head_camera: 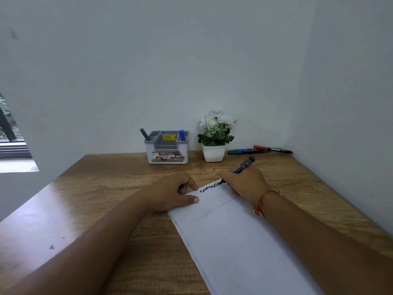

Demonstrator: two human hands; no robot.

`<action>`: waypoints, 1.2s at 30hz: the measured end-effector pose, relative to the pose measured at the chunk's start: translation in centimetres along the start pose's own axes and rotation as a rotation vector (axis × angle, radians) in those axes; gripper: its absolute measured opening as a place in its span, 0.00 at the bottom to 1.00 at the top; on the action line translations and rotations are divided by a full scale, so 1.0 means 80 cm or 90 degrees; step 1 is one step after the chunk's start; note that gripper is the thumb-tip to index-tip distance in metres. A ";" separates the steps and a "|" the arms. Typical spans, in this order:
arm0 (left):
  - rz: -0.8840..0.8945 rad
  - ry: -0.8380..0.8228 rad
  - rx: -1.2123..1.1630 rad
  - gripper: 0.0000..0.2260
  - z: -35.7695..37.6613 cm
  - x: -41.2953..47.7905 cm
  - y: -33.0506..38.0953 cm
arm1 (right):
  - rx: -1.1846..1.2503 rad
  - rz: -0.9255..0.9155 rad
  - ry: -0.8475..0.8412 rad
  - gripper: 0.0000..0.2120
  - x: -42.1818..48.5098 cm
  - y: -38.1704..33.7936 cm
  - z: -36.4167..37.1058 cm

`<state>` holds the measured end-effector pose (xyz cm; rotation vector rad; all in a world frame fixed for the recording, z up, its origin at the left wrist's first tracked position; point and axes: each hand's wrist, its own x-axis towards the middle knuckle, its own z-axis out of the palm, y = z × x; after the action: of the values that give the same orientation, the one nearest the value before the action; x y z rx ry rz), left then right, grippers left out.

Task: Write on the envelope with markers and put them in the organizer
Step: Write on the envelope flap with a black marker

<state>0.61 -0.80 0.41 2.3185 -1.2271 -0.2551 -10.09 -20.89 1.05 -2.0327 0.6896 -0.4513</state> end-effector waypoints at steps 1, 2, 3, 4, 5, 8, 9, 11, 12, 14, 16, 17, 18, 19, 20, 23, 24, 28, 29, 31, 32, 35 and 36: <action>0.000 0.000 0.001 0.14 0.000 0.000 0.000 | -0.003 0.002 0.000 0.10 0.000 0.000 0.000; 0.000 0.000 0.000 0.14 0.000 0.000 0.000 | -0.005 0.003 0.001 0.10 0.000 -0.001 0.000; 0.000 -0.001 -0.002 0.14 0.000 0.000 0.000 | -0.002 0.005 0.002 0.10 0.000 -0.001 0.000; 0.001 -0.001 -0.002 0.14 0.000 0.000 -0.001 | 0.006 0.009 0.004 0.10 0.000 -0.001 0.000; 0.001 -0.001 0.000 0.14 0.000 0.000 -0.001 | 0.012 0.012 0.005 0.10 0.000 -0.001 0.000; 0.000 -0.003 0.002 0.14 0.000 0.000 -0.001 | 0.013 0.019 0.004 0.10 0.001 -0.002 0.001; 0.000 -0.002 0.001 0.14 0.000 0.000 -0.001 | 0.015 0.022 0.003 0.10 0.001 -0.002 0.001; 0.003 0.000 0.002 0.14 0.000 -0.001 0.000 | 0.017 0.026 0.001 0.09 0.001 -0.003 0.000; 0.004 -0.001 0.003 0.14 -0.001 -0.001 0.000 | 0.012 0.024 0.001 0.09 0.001 -0.003 0.000; 0.004 -0.002 0.002 0.14 -0.001 -0.001 0.001 | 0.001 0.015 0.003 0.09 0.001 -0.002 -0.001; 0.002 -0.003 0.002 0.14 -0.001 -0.001 0.001 | 0.007 0.008 -0.001 0.09 0.002 -0.002 -0.001; 0.000 -0.004 0.002 0.14 -0.001 -0.002 0.002 | 0.013 0.008 -0.003 0.09 0.002 -0.003 0.000; -0.001 -0.004 0.003 0.14 -0.001 -0.002 0.002 | 0.020 0.014 -0.004 0.09 0.002 -0.003 0.000; -0.002 -0.004 0.002 0.13 -0.001 -0.002 0.003 | 0.031 0.026 -0.001 0.09 0.002 -0.003 0.000; -0.003 -0.006 0.001 0.13 -0.001 -0.003 0.004 | 0.048 0.040 0.002 0.09 0.002 -0.003 -0.001; -0.003 -0.007 -0.004 0.13 -0.003 -0.004 0.007 | 0.082 0.051 0.006 0.08 0.002 -0.002 -0.001; -0.003 -0.007 -0.004 0.13 -0.003 -0.004 0.008 | 0.089 0.051 0.006 0.08 0.002 -0.002 -0.002; -0.008 -0.001 -0.009 0.15 -0.004 -0.006 0.011 | 0.173 0.065 0.013 0.14 0.003 -0.003 -0.001; -0.014 0.006 -0.021 0.17 -0.004 -0.007 0.012 | 0.196 0.055 0.015 0.15 0.002 -0.003 0.000; -0.037 0.029 -0.061 0.21 -0.005 -0.008 0.014 | 0.206 -0.004 0.015 0.12 -0.002 -0.001 0.002; -0.050 0.045 -0.081 0.22 -0.006 -0.009 0.015 | 0.201 -0.041 0.010 0.11 -0.004 -0.001 0.003; -0.073 0.097 -0.168 0.18 -0.012 -0.012 0.020 | 0.225 -0.115 -0.026 0.07 -0.011 -0.006 0.001; -0.078 0.113 -0.208 0.17 -0.014 -0.014 0.022 | 0.244 -0.128 -0.043 0.05 -0.013 -0.008 0.001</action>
<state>-0.87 -0.36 2.16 2.0843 -0.8849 -0.2640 -10.65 -19.93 1.54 -1.7483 0.3263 -0.5810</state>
